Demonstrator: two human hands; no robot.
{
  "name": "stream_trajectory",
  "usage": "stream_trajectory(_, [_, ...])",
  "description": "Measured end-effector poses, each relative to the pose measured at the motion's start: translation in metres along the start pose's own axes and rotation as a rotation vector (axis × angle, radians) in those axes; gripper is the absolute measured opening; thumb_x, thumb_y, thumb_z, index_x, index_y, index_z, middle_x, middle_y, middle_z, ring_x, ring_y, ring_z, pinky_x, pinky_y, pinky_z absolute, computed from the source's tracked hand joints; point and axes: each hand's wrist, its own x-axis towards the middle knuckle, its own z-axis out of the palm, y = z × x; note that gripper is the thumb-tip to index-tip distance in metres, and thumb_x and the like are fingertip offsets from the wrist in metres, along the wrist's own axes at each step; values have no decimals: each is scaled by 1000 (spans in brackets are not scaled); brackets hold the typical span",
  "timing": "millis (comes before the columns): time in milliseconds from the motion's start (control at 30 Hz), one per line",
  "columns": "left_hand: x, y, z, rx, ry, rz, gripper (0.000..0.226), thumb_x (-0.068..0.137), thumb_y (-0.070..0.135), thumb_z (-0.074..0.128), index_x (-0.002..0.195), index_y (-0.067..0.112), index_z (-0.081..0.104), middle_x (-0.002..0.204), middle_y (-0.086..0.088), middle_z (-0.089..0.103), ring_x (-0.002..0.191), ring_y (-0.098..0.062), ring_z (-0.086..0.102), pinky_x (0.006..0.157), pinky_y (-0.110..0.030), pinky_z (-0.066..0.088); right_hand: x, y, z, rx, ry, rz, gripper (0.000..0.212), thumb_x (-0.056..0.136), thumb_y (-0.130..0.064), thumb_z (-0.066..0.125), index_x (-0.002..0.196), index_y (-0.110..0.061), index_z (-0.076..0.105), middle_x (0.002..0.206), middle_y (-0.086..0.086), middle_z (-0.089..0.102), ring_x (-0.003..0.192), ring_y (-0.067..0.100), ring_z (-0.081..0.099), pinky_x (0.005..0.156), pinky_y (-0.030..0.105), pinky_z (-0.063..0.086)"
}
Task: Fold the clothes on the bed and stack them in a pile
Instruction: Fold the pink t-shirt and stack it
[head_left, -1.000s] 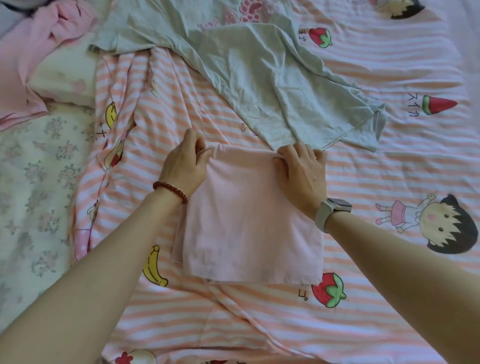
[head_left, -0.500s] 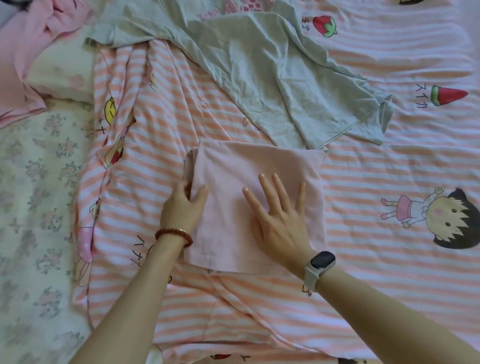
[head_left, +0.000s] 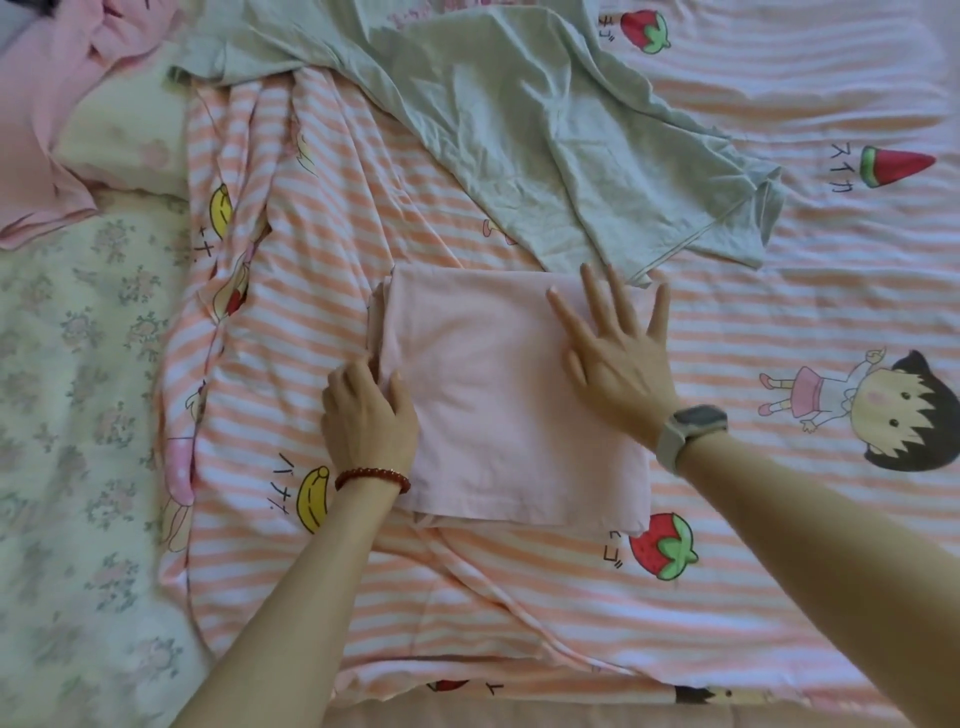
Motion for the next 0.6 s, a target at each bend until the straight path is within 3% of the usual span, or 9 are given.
stream_trajectory(100, [-1,1,7,92,-146,2,58,95,37,42,143,8,28,143,-16,34,127,-34,33,98,-47,30,-41,-31,18,26,-94,7,53,94,-39,23,146,-32,24,157,8,12,145,29,6,107,62,-9])
stream_trajectory(200, [5,1,16,169,-252,-30,62,96,44,34,147,13,18,148,-10,28,131,-31,26,104,-46,24,-50,-47,32,82,-139,69,50,98,-35,29,147,-29,23,157,7,8,145,27,-1,110,59,-12])
stream_trajectory(300, [15,-1,14,96,-231,-51,58,95,38,42,141,4,30,140,-20,35,125,-36,33,102,-43,27,-53,-45,25,293,91,146,40,90,-15,52,131,-15,53,147,15,35,139,35,26,111,59,10])
stream_trajectory(367, [22,-3,10,-59,-251,-129,58,92,39,49,135,3,37,135,-21,42,120,-36,42,97,-40,34,-61,-35,20,390,227,344,44,86,-9,56,130,-9,53,139,19,44,129,37,40,105,51,30])
stream_trajectory(433, [30,-5,3,-269,-311,-302,57,88,45,54,128,6,44,127,-10,52,113,-30,51,87,-33,40,-68,-26,17,556,206,614,44,90,-16,54,133,-8,47,129,18,49,118,35,45,96,43,36])
stream_trajectory(500, [37,-8,-3,-414,-362,-398,46,85,49,56,112,11,55,106,0,61,101,-23,55,79,-28,40,-68,-16,16,786,120,807,37,92,-27,51,124,-8,49,114,13,56,106,32,51,87,40,40])
stream_trajectory(567, [38,-7,-8,-399,-384,-341,38,86,48,56,99,13,59,91,4,61,97,-24,58,75,-28,41,-65,-11,13,998,27,852,34,91,-30,51,117,-9,49,101,5,57,93,28,56,80,39,45])
stream_trajectory(600, [35,-5,-9,-366,-382,-286,38,87,46,55,102,11,60,94,1,62,98,-26,58,76,-28,41,-65,-9,12,1067,1,843,33,90,-28,51,117,-9,47,97,2,56,91,27,56,79,40,47])
